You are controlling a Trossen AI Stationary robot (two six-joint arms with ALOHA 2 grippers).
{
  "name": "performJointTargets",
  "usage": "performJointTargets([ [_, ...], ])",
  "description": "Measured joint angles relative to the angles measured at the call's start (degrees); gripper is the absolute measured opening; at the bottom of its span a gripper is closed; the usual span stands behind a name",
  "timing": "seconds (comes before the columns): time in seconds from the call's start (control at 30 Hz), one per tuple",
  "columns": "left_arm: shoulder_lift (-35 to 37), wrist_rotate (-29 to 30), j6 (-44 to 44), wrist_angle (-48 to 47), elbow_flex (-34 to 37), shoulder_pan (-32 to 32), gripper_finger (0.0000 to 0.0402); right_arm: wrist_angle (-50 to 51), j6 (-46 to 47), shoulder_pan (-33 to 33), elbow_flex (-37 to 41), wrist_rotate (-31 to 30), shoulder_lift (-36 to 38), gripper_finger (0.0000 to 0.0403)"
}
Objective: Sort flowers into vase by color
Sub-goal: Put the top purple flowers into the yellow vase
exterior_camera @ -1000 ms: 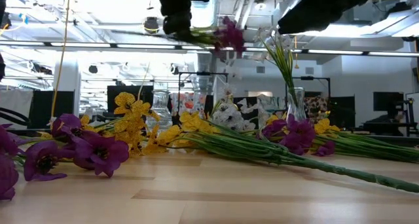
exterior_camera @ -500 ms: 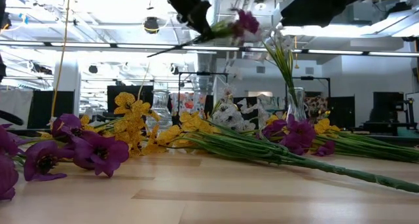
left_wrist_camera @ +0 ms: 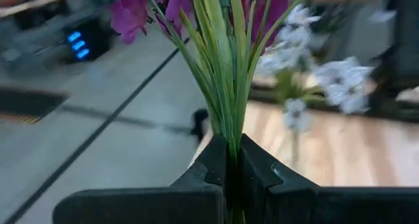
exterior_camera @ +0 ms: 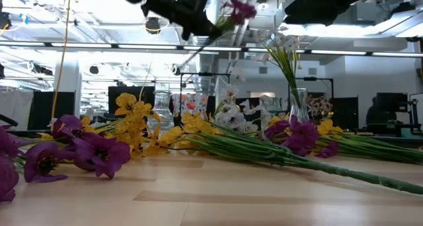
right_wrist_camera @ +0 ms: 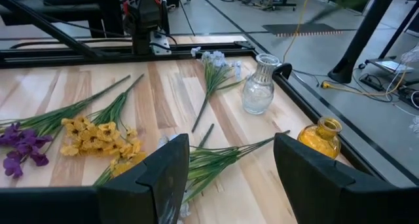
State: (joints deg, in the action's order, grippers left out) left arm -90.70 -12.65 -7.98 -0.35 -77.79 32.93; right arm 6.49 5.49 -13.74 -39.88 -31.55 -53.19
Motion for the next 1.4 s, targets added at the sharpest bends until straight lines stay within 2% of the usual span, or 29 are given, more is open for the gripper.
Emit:
performJointTargets([
  [0.1,0.1,-6.9,3.2,18.1,6.9,0.8,0.0000,0.0,-0.1,0.0,0.0,0.0,0.0,0.0250],
  [0.23,0.0,-8.5,6.6,40.5,15.0,1.0,0.0000,0.0,-0.1,0.0,0.0,0.0,0.0,0.0250],
  [0.3,-0.3,-8.5,8.2,48.9,17.7,1.0,0.0000,0.0,-0.1,0.0,0.0,0.0,0.0,0.0250],
  [0.47,-2.6,-7.8,11.3,61.7,22.1,0.3,0.0000,0.0,-0.1,0.0,0.0,0.0,0.0,0.0250],
  [0.77,-11.5,-7.4,13.4,78.6,22.3,-0.8,0.0000,0.0,0.1,0.8,0.0,0.0,0.0,0.0250],
  [1.03,-19.2,-5.6,15.6,89.9,20.8,-0.8,0.0000,-0.1,0.1,0.8,0.0,0.0,0.0,0.0250],
  [1.27,-25.6,-6.9,16.2,89.9,14.7,-0.8,0.0000,-0.1,0.1,0.8,0.0,0.0,0.0,0.0250],
  [1.4,-26.8,-7.0,16.7,89.5,13.8,-0.7,0.0000,-0.1,0.1,0.8,0.0,0.0,0.0,0.0250],
])
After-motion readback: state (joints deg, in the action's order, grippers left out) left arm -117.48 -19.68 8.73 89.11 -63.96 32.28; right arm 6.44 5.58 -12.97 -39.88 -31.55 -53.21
